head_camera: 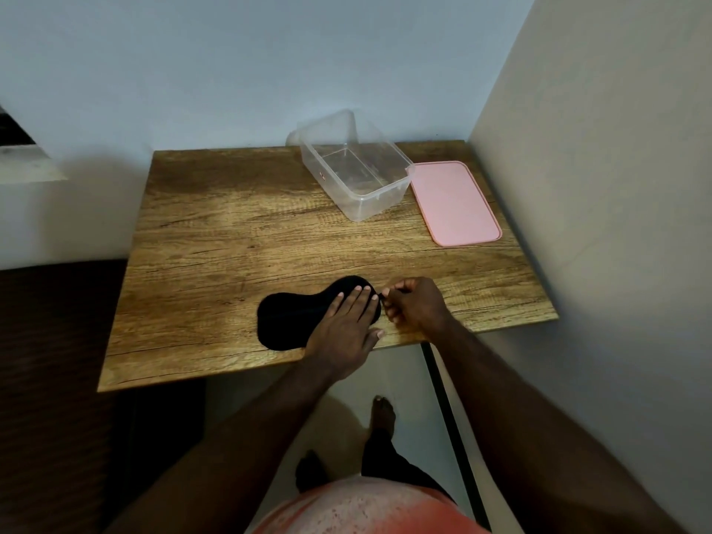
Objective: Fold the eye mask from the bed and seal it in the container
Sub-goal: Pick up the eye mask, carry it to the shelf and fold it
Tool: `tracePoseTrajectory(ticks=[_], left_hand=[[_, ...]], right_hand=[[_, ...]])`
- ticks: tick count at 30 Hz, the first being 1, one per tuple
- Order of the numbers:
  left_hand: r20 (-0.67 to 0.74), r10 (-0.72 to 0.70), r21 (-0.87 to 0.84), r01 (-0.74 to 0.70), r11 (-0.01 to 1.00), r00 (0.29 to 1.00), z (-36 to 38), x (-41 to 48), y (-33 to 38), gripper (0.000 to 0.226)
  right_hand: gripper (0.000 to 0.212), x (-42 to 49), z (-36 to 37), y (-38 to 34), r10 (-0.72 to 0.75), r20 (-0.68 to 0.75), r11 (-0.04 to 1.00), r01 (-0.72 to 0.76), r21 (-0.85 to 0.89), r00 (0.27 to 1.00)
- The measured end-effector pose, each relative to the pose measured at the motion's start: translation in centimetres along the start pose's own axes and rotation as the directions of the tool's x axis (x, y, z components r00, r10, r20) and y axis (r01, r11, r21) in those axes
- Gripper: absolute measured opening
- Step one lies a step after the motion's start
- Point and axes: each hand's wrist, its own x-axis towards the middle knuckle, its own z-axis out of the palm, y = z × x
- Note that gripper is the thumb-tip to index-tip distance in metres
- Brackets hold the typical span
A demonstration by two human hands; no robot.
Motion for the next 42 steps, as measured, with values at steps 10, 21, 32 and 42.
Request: tracePoseTrajectory(ticks=[10,21,32,42], left_hand=[[-0.013,-0.004,0.018,0.005,1.000,1.000,0.4,0.2,0.0,0.069],[-0.024,-0.011,-0.057,0.010,0.998,1.000,-0.3,0.1,0.2,0.062],[-0.037,0.000,-0.059,-0.002,0.998,0.999,0.0,-0.1,-0.1,0.062],[-0.041,-0.005,-0.048,0.003,0.999,0.999,0.0,-0.1,0.1,0.061]], right_hand=[[0.006,-0.5,0.8,1.0,-0.042,-0.040,0.993,0.046,0.112,0.998],[0.011,0.3,2.4,1.9,-0.128,-0.217,0.992,0.123,-0.037,0.968],[0.006,-0.3,1.7,2.0,-0.135,-0.205,0.982,0.159,0.103,0.969],[0.010,0.0,1.5,1.8,-0.188,-0.215,0.982,0.179,-0.063,0.958]])
